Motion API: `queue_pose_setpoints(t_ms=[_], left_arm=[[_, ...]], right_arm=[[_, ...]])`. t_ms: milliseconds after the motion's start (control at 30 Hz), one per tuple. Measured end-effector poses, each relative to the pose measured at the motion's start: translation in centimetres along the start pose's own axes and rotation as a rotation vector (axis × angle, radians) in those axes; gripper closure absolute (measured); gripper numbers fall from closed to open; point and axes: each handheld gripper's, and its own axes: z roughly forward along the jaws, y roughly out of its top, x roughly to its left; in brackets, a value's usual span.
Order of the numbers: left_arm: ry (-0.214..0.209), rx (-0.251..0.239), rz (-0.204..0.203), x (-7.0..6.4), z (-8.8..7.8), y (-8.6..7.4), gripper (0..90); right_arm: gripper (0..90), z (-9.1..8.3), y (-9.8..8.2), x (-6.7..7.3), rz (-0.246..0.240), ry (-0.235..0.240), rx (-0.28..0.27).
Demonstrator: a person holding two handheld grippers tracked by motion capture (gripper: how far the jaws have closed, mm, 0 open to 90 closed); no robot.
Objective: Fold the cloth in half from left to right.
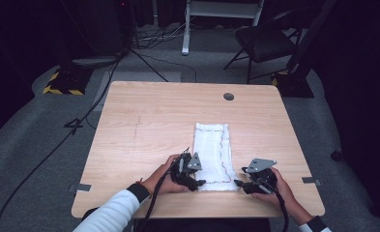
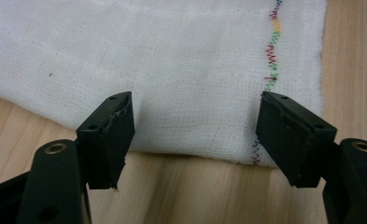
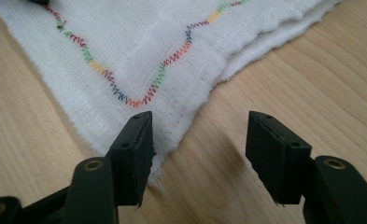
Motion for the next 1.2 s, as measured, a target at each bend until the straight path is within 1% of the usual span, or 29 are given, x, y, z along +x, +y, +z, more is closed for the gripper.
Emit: queue_pose_setpoints(t_ms=[33, 100, 167, 233, 333, 367, 400, 467, 533, 567, 600, 633, 667, 733, 800, 833, 900, 1000, 1067, 1100, 1167, 1200], left_arm=[[0.008, -0.005, -0.003, -0.2, -0.2, -0.2, 28.4], [0.015, 0.004, -0.005, -0.5, -0.5, -0.4, 28.3], [0.032, 0.014, -0.006, -0.6, -0.8, -0.5, 25.4], [0.029, 0.011, -0.022, -0.2, -1.0, -0.4, 22.4], [0.052, 0.003, -0.042, 0.6, -1.3, -0.2, 22.3], [0.062, 0.007, -0.051, 1.0, -1.4, -0.1, 22.2], [0.080, 0.004, -0.061, 1.3, -1.5, 0.0, 22.0], [0.106, -0.015, -0.079, 2.3, -1.7, 0.3, 22.0], [0.151, -0.021, -0.074, 3.4, -1.9, 0.9, 22.2], [0.178, -0.020, -0.072, 4.0, -1.9, 1.2, 22.5], [0.193, -0.025, -0.086, 4.7, -1.8, 1.5, 22.9], [0.195, -0.036, -0.109, 5.5, -1.7, 1.8, 23.1], [0.206, -0.036, -0.119, 6.2, -1.6, 2.1, 23.3], [0.238, -0.026, -0.127, 7.6, -1.2, 2.7, 23.3], [0.245, -0.042, -0.166, 8.8, -0.8, 3.1, 23.8], [0.248, -0.040, -0.173, 9.4, -0.6, 3.3, 23.9], [0.251, -0.046, -0.208, 10.4, -0.1, 3.6, 24.0], [0.265, -0.037, -0.237, 11.6, 0.8, 4.0, 24.1], [0.266, -0.026, -0.261, 12.5, 1.5, 4.1, 24.7], [0.267, -0.019, -0.267, 12.8, 1.8, 4.2, 25.6], [0.293, 0.006, -0.267, 13.1, 2.6, 4.3, 25.7], [0.296, 0.011, -0.272, 13.3, 3.0, 4.3, 25.9]], right_arm=[[41.7, 0.0, 0.1, 0.3, -0.011, -0.001, -0.001], [39.9, 0.0, 0.2, 0.8, -0.027, 0.003, 0.002], [37.6, 0.0, 0.4, 1.1, -0.041, 0.019, 0.004], [36.8, 0.0, 0.6, 1.0, -0.044, 0.031, -0.007], [36.8, -0.2, 1.0, 0.4, -0.027, 0.023, -0.033], [36.9, -0.3, 1.2, 0.1, -0.026, 0.012, -0.045], [37.2, -0.4, 1.4, -0.3, -0.017, 0.002, -0.056], [39.0, -0.6, 1.8, -1.3, 0.003, -0.009, -0.085], [40.9, -0.6, 2.3, -2.4, 0.017, -0.024, -0.097], [42.4, -0.4, 2.6, -3.0, 0.025, -0.032, -0.107], [43.3, -0.2, 2.9, -3.5, 0.031, -0.040, -0.112], [43.8, 0.0, 3.3, -4.1, 0.041, -0.049, -0.111], [44.6, 0.3, 3.6, -4.6, 0.046, -0.060, -0.115], [44.8, 0.8, 4.5, -5.4, 0.041, -0.082, -0.119], [45.2, 1.3, 5.5, -6.3, 0.053, -0.086, -0.130], [45.3, 1.6, 6.0, -6.7, 0.055, -0.095, -0.134], [45.8, 2.3, 6.9, -7.7, 0.069, -0.102, -0.140], [45.8, 3.8, 8.2, -9.0, 0.089, -0.112, -0.135], [45.8, 4.9, 8.9, -9.6, 0.111, -0.103, -0.132], [45.8, 5.4, 9.3, -9.8, 0.109, -0.113, -0.121], [45.8, 6.4, 9.9, -10.3, 0.117, -0.113, -0.107], [46.2, 6.8, 10.1, -10.4, 0.119, -0.122, -0.104]])
